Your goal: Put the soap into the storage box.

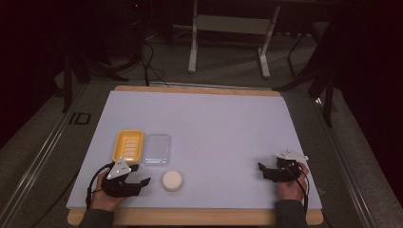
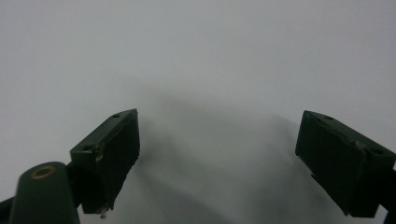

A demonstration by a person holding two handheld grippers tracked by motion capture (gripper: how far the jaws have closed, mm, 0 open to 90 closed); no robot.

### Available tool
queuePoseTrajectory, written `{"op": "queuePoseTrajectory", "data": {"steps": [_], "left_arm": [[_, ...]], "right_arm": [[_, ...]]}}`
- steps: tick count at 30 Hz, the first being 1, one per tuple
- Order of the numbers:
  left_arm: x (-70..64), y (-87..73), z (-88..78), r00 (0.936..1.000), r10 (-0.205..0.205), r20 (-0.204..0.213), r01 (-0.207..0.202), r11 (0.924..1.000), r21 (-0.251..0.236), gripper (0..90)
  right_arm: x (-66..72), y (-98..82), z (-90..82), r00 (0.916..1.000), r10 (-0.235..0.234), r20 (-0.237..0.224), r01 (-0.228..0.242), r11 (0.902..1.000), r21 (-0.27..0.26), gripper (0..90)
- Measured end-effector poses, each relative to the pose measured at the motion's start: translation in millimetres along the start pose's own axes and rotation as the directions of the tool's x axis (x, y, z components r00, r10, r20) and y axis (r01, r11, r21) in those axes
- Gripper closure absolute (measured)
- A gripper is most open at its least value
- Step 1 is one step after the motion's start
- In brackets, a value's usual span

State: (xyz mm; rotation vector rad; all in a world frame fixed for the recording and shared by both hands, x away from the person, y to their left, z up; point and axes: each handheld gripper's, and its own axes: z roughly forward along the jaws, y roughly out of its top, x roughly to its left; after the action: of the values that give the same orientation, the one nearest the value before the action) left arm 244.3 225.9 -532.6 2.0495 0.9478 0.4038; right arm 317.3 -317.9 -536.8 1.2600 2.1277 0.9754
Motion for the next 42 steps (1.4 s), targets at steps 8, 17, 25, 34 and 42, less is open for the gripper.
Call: {"op": "queuePoseTrajectory", "data": {"steps": [8, 17, 25, 34, 42], "left_arm": [[-0.8, 0.9, -0.3, 1.0, 0.005, 0.0, -0.005, 0.9999, 0.01, 31.3], [-0.4, 3.8, -3.4, 0.9999, -0.009, -0.013, 0.009, 1.0, -0.001, 32.3], [-1.4, 7.3, -2.5, 1.0, 0.002, -0.003, -0.002, 0.9997, 0.025, 32.5], [2.1, 11.6, -10.9, 1.0, 0.002, 0.002, -0.002, 0.9995, 0.033, 32.5], [1.6, 13.9, -15.9, 0.9997, 0.01, 0.024, -0.011, 0.999, 0.043, 32.4]], "right_arm": [[-6.0, -4.0, -7.8, 0.9982, 0.046, -0.039, -0.049, 0.9953, -0.083, 13.9], [-3.0, -4.0, -7.5, 0.9994, 0.024, -0.026, -0.026, 0.9962, -0.083, 14.7], [-2.0, -4.2, -7.9, 0.9997, 0.023, -0.007, -0.023, 0.996, -0.087, 14.8], [-2.6, -5.0, -9.2, 0.9995, 0.031, -0.005, -0.031, 0.9944, -0.101, 17.4], [-2.0, -5.2, -9.5, 0.9996, 0.028, 0.006, -0.027, 0.9942, -0.104, 17.3]]}}
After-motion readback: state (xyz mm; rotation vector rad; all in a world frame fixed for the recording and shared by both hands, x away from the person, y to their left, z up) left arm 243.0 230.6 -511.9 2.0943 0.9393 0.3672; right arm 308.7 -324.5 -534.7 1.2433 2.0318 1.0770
